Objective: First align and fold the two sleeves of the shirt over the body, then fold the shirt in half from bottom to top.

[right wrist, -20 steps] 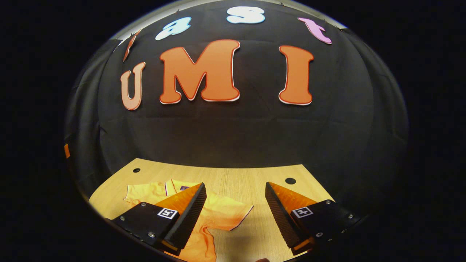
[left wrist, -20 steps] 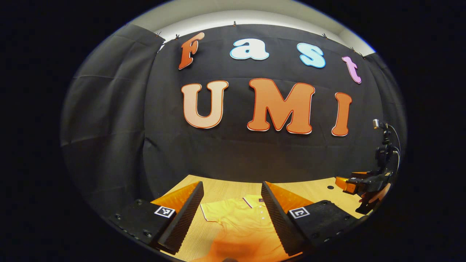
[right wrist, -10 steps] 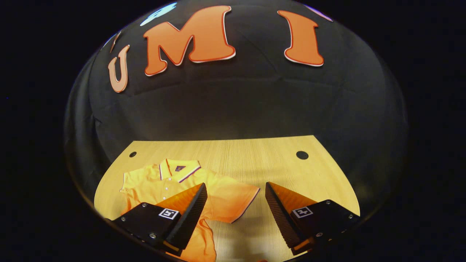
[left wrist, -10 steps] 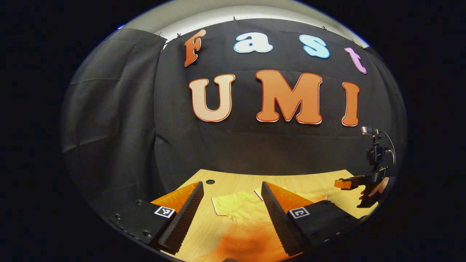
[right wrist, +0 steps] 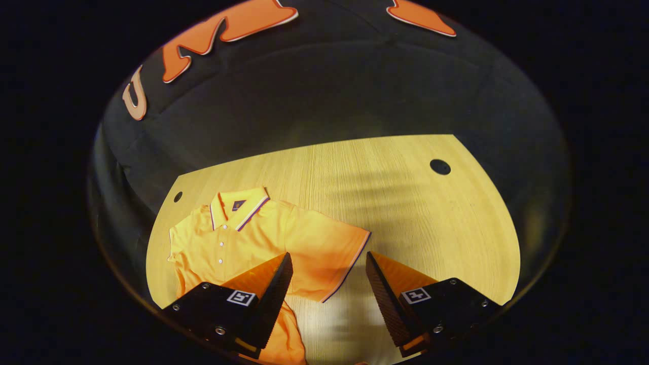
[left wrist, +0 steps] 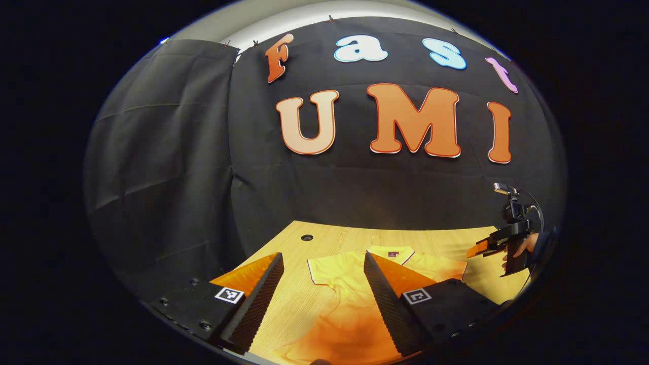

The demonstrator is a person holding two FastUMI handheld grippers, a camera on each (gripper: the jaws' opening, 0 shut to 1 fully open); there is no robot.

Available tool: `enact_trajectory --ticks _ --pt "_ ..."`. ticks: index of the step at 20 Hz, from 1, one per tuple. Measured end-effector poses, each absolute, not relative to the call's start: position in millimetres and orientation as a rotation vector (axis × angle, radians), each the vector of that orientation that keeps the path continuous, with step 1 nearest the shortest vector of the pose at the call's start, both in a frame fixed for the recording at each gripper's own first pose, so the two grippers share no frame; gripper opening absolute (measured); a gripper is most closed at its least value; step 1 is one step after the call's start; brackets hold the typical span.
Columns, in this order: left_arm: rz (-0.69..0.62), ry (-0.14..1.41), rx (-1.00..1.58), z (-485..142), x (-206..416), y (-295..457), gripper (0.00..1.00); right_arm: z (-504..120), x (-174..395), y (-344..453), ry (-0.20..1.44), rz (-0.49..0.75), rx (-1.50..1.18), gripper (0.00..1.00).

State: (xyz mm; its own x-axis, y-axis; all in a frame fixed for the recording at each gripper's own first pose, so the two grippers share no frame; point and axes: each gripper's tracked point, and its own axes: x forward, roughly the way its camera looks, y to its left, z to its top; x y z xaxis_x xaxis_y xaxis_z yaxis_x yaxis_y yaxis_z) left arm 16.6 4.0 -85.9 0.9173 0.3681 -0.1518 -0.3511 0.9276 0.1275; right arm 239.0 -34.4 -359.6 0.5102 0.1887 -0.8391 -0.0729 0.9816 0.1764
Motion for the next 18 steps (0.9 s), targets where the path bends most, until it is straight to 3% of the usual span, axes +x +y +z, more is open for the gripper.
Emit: enact_trajectory --ticks 5,6,7,17,18 --pt "0.403 0.207 0.097 -98 11 5 0.98 -394 242 -34 1.18 0.158 0.119 0.82" --pt "0.407 0.213 0.098 -99 10 5 0.98 -398 244 -34 1.204 0.155 0.122 0.74" --pt "0.409 0.217 0.099 -101 7 4 0.98 -403 247 -35 1.225 0.155 0.115 0.81" --pt "0.433 0.279 0.093 -119 4 1 0.98 -451 242 -40 1.431 0.095 0.077 0.79" --pt "0.435 0.285 0.091 -120 3 1 0.98 -453 240 -38 1.451 0.086 0.087 0.73"
